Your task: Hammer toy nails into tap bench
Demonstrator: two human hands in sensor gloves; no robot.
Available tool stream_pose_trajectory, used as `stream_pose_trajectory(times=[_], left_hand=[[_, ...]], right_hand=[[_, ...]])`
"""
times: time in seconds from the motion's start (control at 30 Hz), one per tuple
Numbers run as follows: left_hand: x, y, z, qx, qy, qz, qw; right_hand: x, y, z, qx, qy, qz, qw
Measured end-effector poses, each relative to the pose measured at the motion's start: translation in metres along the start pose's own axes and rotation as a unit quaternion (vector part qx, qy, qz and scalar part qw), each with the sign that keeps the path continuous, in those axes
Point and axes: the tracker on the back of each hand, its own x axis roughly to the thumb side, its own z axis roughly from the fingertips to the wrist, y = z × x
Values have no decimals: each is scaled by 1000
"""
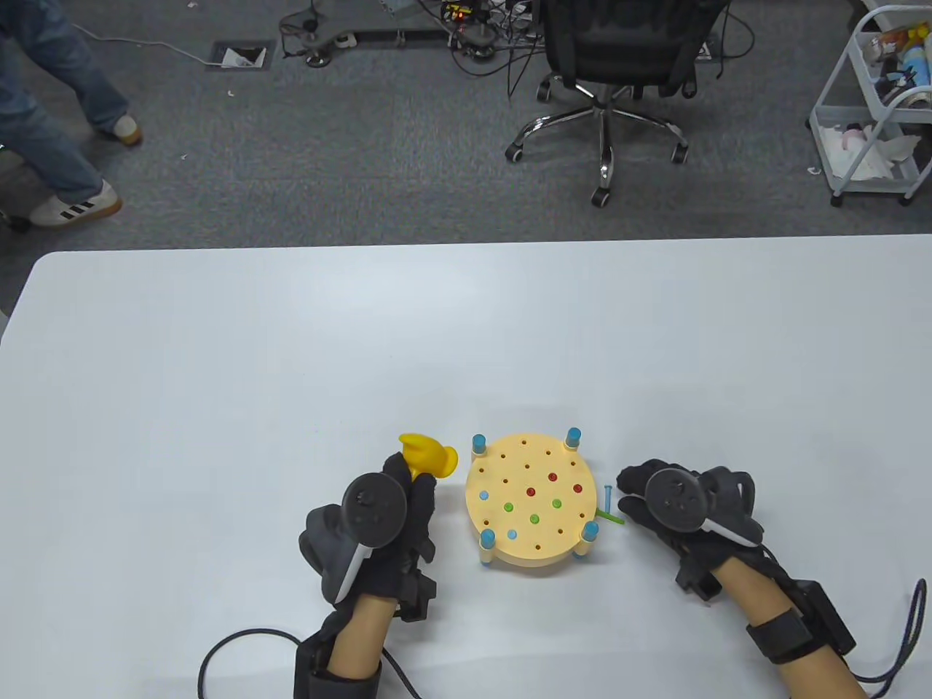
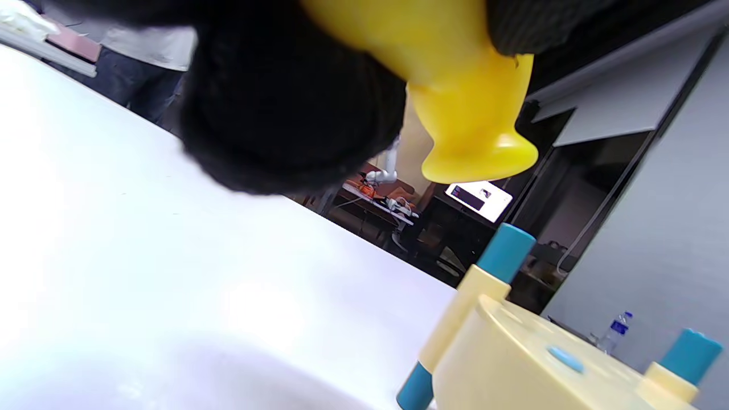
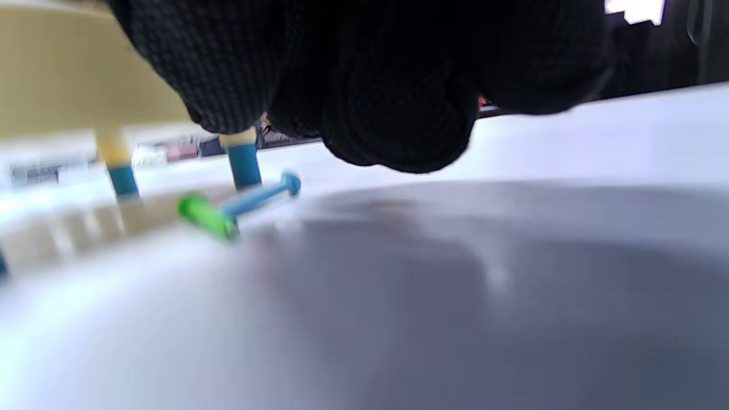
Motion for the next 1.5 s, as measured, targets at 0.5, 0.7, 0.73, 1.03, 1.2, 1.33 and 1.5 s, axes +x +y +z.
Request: stream_pose_trajectory(times=[0.5, 0.7, 0.73, 1.03, 1.2, 1.33, 1.5], left_hand=[[1, -1, 4, -13, -14, 6, 1000], [2, -4, 4, -24, -16, 3, 1000], [2, -4, 4, -24, -16, 3, 1000], [2, -6, 5, -33, -16, 3, 999], [2, -7, 4, -38, -17, 4, 999], [2, -7, 4, -39, -18, 4, 999], [2, -7, 4, -38, -19, 9, 999]], right_hand=[[35, 8, -2, 12, 1, 42, 999], [36, 11, -4, 44, 4, 47, 998], [35, 11, -4, 46, 5, 47, 998], [37, 13, -4, 77, -20, 40, 996], [34, 13, -4, 89, -30, 26, 995], [26, 6, -1, 61, -22, -6, 998], [4, -11, 2, -9, 13, -53, 998]])
